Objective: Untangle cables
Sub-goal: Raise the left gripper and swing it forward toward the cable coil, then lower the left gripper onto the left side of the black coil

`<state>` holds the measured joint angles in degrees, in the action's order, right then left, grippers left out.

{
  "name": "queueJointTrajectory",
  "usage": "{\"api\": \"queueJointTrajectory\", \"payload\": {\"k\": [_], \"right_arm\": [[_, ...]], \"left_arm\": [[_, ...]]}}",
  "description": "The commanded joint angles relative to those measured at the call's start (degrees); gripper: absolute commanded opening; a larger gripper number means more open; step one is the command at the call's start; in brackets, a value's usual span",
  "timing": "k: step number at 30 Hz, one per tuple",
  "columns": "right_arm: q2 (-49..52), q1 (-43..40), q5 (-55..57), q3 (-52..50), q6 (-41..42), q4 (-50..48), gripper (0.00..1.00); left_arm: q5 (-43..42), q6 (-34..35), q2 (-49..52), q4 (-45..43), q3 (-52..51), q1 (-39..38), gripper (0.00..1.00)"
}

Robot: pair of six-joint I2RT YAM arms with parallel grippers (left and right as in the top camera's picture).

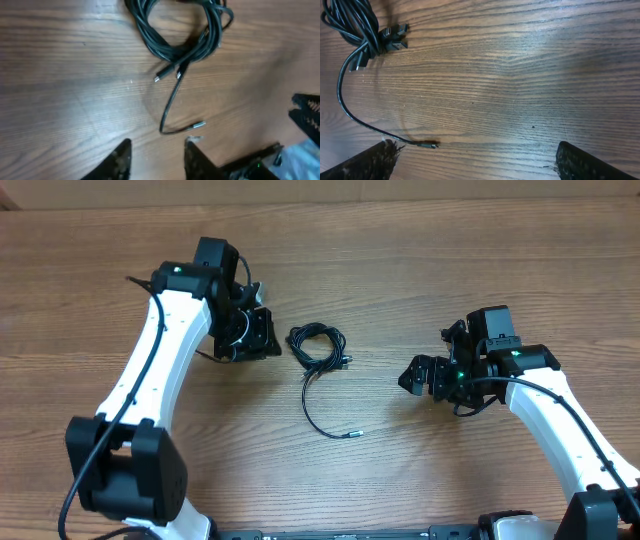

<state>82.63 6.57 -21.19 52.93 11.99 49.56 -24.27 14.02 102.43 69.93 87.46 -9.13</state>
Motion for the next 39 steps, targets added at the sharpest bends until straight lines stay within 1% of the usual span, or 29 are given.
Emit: {"api": "queueJointTrajectory", "payload": {"k": [1, 2, 3, 4, 5, 7, 39], "right_arm": [[0.1, 0.2, -0.3, 1.0, 0.0, -0.2, 1.00], [0.1, 0.2, -0.3, 1.0, 0.0, -0.2, 1.00], [0.1, 0.2, -0.3, 1.0, 0.0, -0.2, 1.00], [0.1, 0.2, -0.3, 1.0, 0.0, -0.2, 1.00], [0.1, 0.2, -0.3, 1.0, 0.0, -0.2, 1.00], [0.1, 0.2, -0.3, 1.0, 0.0, -0.2, 1.00], [0.1, 0.2, -0.3, 1.0, 0.0, -0.2, 1.00]], "left_arm": [[0.6, 0.4, 2.3, -0.8, -0.4, 0.1, 0.33], [0.7, 0.4, 2.6, -0.8, -0.4, 0.1, 0.32], [0.7, 0.3, 2.9, -0.8, -0.4, 0.1, 0.36], [0.7, 0.3, 3.2, -0.9, -0.4, 0.1, 0.47], [0.7, 0.4, 3.2, -1.0, -0.4, 0.1, 0.61], [0.7, 0.3, 3.3, -1.3, -0.4, 0.1, 1.00], [0.9, 0.3, 3.3, -1.4, -0.4, 0.1, 1.00]]}}
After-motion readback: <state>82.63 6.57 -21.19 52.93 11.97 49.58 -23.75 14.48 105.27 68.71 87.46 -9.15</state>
